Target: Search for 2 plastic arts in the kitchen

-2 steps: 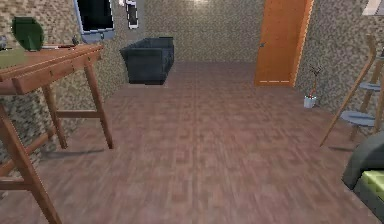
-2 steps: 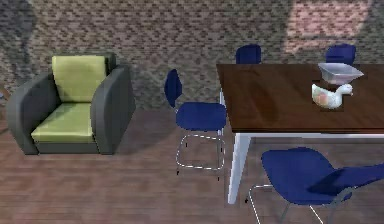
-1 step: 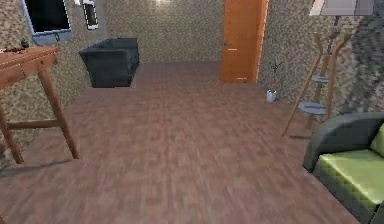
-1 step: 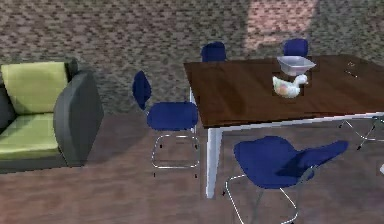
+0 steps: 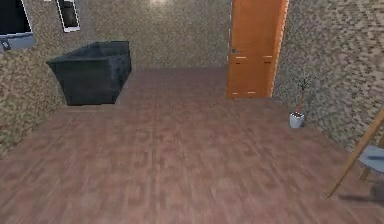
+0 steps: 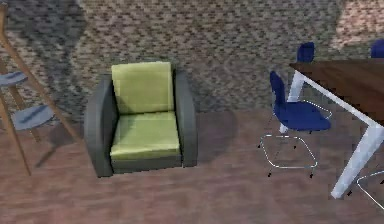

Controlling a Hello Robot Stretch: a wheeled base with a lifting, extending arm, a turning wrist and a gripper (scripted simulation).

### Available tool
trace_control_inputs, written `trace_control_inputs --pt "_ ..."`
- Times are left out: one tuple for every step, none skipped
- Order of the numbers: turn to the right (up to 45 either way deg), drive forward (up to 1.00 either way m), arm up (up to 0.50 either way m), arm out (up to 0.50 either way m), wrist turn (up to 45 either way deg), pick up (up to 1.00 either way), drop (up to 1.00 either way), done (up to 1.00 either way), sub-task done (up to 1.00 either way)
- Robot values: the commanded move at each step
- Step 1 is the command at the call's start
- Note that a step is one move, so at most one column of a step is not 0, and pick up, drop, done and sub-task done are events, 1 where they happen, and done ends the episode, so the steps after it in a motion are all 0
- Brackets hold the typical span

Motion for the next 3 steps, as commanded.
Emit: trace_control_inputs --pt "0.0 1.0 0.0 0.0 0.0 0.0 0.0 0.0 0.0" --pt "0.0 1.0 0.0 0.0 0.0 0.0 0.0 0.0 0.0" --pt "0.0 1.0 0.0 0.0 0.0 0.0 0.0 0.0 0.0"
